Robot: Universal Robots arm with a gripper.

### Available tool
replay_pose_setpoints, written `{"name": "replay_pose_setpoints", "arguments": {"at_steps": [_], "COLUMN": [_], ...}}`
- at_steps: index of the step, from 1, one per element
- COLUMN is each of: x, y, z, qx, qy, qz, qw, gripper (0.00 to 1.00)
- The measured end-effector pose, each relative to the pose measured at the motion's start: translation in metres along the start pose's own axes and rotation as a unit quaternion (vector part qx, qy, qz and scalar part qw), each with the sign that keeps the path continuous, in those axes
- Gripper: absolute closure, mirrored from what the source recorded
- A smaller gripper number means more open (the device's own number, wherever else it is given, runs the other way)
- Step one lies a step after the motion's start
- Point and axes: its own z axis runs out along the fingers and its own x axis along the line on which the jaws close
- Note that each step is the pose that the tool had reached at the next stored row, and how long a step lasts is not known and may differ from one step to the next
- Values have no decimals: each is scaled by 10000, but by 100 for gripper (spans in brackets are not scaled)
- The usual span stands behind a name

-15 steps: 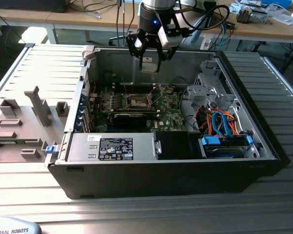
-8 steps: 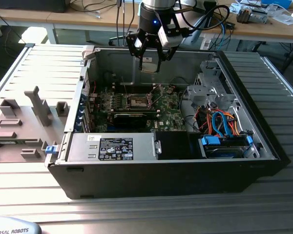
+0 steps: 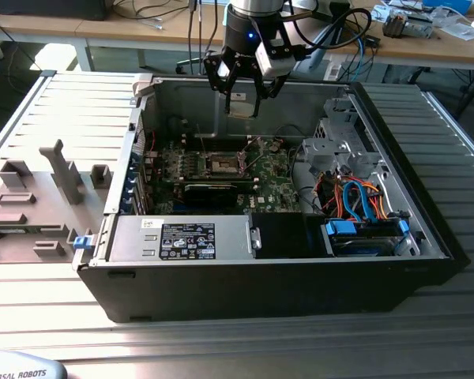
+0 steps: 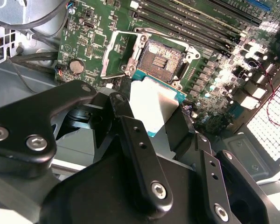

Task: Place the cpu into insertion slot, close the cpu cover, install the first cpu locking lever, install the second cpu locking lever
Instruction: 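Place the cpu into insertion slot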

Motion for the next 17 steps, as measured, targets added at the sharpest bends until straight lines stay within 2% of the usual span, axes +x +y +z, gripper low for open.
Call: {"name": "replay_pose_setpoints", "arguments": {"at_steps": [17], "x": [0], "y": [0], "z": [0], "qx": [2], "qy": [-1], "qz": [38], "qw": [10000], "gripper": [46]}}
